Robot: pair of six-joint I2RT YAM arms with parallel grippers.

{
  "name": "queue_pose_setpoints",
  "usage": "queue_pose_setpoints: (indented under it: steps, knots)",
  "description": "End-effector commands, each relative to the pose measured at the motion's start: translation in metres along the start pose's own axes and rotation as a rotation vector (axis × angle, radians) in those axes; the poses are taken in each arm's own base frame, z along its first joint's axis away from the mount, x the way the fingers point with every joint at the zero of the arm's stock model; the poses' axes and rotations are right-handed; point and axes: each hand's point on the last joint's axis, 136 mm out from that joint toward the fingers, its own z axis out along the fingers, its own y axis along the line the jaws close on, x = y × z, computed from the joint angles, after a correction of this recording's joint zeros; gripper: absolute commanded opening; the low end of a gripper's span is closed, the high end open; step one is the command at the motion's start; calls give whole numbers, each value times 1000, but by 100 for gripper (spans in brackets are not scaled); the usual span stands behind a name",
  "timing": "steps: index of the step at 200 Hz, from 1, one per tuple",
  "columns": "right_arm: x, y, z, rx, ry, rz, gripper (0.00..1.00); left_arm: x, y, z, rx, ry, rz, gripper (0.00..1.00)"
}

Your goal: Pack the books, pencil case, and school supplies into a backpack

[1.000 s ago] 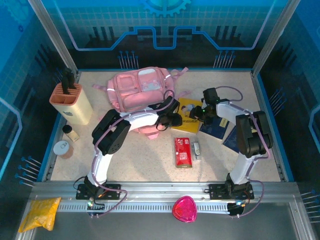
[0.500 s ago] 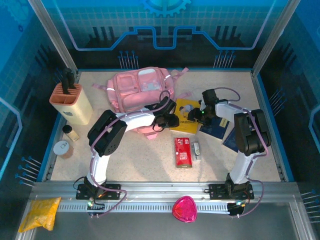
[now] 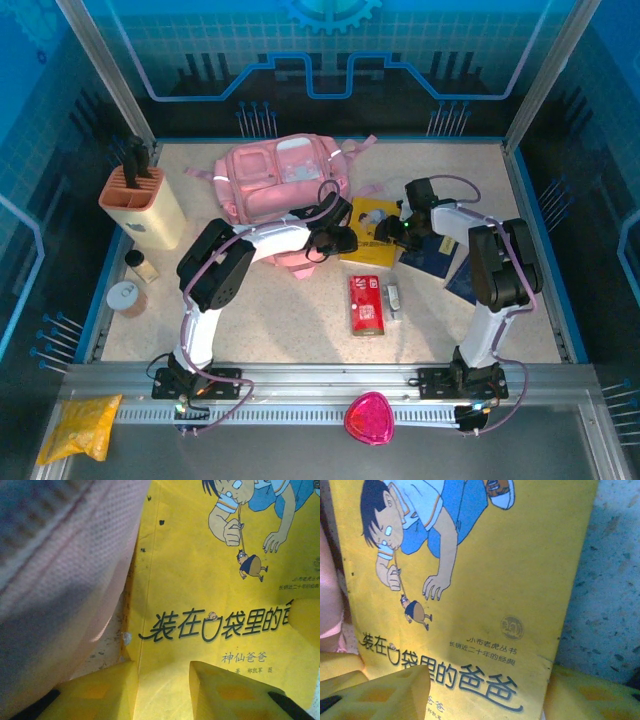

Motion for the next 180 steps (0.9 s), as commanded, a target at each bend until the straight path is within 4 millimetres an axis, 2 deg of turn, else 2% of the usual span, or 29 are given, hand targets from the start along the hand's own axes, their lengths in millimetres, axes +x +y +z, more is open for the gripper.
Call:
queue_pose_setpoints:
  steps: [1,31,71,107,180]
  knots:
    - [0,32,-23,-134,5,-19,57,19,32,20,-104,59,-11,33]
    - [2,36,-32,-155,-7,-24,54,20,33,21,-106,61,-10,33]
    - [2,30,-40,-179,-18,6,47,21,35,21,-113,65,-6,33]
    - [4,26,-40,-189,-12,20,40,23,36,22,-109,67,-16,33]
    - [3,25,-44,-226,-22,35,16,25,35,23,-104,71,-15,33]
